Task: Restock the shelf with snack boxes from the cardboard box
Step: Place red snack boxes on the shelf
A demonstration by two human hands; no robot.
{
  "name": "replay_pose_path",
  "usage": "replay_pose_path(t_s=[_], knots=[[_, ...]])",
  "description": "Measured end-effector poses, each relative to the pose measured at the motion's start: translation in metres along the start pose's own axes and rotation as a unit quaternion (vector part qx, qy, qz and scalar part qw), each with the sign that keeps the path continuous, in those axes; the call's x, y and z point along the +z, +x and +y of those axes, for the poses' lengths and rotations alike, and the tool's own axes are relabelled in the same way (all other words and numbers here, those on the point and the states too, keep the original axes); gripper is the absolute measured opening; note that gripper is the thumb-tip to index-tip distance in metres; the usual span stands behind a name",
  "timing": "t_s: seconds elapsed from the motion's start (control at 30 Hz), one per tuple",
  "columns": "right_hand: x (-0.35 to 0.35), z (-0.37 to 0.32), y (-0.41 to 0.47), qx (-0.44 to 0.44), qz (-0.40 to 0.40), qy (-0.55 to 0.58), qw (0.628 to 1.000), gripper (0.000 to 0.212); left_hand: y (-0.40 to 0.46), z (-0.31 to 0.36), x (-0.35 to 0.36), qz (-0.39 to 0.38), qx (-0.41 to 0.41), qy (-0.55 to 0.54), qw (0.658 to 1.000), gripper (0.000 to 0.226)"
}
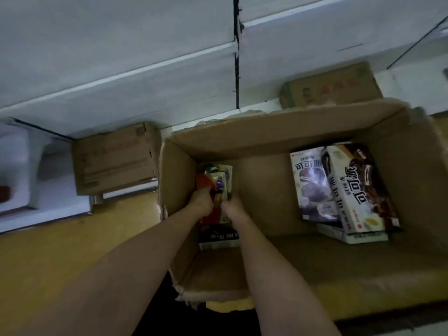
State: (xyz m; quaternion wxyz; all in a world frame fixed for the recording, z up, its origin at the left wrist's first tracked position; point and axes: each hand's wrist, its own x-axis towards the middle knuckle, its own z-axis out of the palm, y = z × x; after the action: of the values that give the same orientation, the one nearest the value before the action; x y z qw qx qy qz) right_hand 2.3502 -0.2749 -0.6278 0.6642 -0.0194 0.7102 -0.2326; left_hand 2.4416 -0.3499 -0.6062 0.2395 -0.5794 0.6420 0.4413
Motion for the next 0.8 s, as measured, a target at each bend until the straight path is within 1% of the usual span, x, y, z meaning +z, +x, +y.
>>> replay_pose_path(t_s=[0.03,0.1,0.17,0.23,0.27,0.33,0.37,0.43,0.5,0.57,0.63,0.7,0.73,0.8], knots=[[0.000,-0.011,-0.024,-0.003,0.007,0.024,1.000,0.050,0.001,0.000,0.000,0.002,-0.006,-0.005,1.000,0.050],[-0.002,-0.018,-0.043,-0.002,0.015,0.069,0.998,0.050,0.001,0.001,0.000,0.011,-0.009,0.000,1.000,0.055],[-0.002,-0.016,-0.039,0.000,0.033,0.098,0.995,0.057,0.000,0.003,0.003,0.030,-0.001,0.005,1.000,0.054],[0.003,-0.012,-0.022,0.007,0.043,0.101,0.994,0.069,-0.002,0.003,0.007,0.053,0.012,0.020,0.998,0.050],[0.006,-0.002,-0.002,0.008,0.041,0.092,0.995,0.071,-0.002,0.003,0.008,0.067,0.019,0.026,0.997,0.046],[0.009,0.008,0.014,0.001,0.043,0.080,0.996,0.068,-0.002,0.002,0.009,0.093,0.032,0.036,0.995,0.040],[0.009,0.006,0.009,-0.001,0.037,0.091,0.995,0.065,-0.003,0.003,0.009,0.101,0.033,0.036,0.994,0.043],[0.007,-0.005,-0.013,-0.001,0.018,0.128,0.992,0.055,-0.003,0.006,0.005,0.107,0.025,0.046,0.993,0.057],[0.002,-0.008,-0.015,-0.001,0.005,0.149,0.989,0.052,-0.002,0.012,-0.001,0.116,0.021,0.041,0.992,0.070],[-0.004,-0.006,-0.011,-0.003,0.004,0.148,0.989,0.062,0.001,0.016,-0.007,0.107,0.028,0.034,0.993,0.081],[-0.011,-0.005,-0.011,0.009,-0.010,0.142,0.990,0.069,0.006,0.020,-0.015,0.073,0.034,0.046,0.996,0.087],[-0.015,-0.004,-0.010,0.009,-0.030,0.137,0.990,0.066,0.011,0.026,-0.022,0.029,0.041,0.097,0.994,0.088],[-0.017,-0.005,-0.010,0.010,-0.040,0.140,0.989,0.068,0.014,0.028,-0.025,0.017,0.048,0.128,0.990,0.087],[-0.019,-0.002,-0.007,0.021,-0.060,0.152,0.986,0.073,0.016,0.034,-0.032,0.024,0.080,0.196,0.977,0.082]])
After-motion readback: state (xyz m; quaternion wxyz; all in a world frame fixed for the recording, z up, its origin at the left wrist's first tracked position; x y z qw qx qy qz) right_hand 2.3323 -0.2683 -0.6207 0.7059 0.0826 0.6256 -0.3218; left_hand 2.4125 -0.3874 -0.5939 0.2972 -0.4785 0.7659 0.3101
